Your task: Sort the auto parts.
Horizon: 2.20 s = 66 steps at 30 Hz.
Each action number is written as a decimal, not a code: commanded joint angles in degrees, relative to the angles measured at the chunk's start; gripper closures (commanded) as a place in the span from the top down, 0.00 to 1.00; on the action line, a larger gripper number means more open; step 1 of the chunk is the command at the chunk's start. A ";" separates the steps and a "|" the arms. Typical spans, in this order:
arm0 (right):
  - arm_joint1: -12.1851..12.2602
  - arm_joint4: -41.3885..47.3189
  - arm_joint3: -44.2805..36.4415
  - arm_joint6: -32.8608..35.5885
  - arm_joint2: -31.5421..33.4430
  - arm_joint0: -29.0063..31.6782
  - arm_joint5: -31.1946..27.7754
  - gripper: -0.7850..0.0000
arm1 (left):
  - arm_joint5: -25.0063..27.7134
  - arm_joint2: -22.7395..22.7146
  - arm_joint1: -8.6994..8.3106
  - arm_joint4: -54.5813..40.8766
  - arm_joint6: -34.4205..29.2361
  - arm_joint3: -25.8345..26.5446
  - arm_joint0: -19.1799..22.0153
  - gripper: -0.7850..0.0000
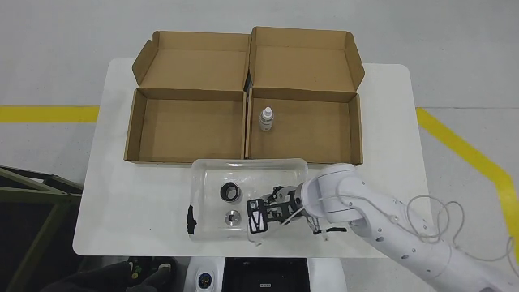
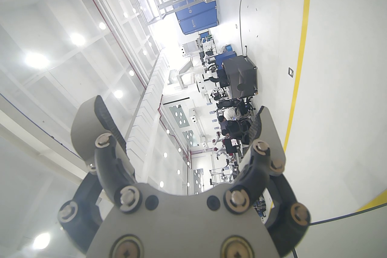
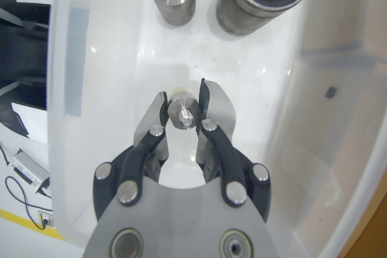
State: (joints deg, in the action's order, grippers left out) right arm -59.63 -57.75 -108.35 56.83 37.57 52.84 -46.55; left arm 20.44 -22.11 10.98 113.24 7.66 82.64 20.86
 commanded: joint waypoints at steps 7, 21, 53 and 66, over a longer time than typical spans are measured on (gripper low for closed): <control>0.44 -0.30 -2.60 -3.62 2.60 -0.48 -0.16 0.00 | 0.00 0.00 0.00 0.00 0.00 0.00 0.00 1.00; 1.64 -2.27 -8.53 -15.10 11.68 0.36 1.17 0.00 | 0.00 0.00 0.00 0.00 0.00 0.00 0.00 1.00; 4.32 -13.49 -12.12 -31.12 29.69 9.49 4.78 0.00 | 0.00 0.00 0.00 0.00 0.00 0.00 0.00 1.00; 3.80 -13.71 -4.41 -31.80 28.19 5.94 4.07 0.00 | 0.00 0.00 0.00 0.00 0.00 0.00 0.00 1.00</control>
State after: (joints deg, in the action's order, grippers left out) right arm -55.79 -71.52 -113.40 24.96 65.90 59.16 -42.39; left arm 20.44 -22.11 10.98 113.24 7.66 82.64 20.86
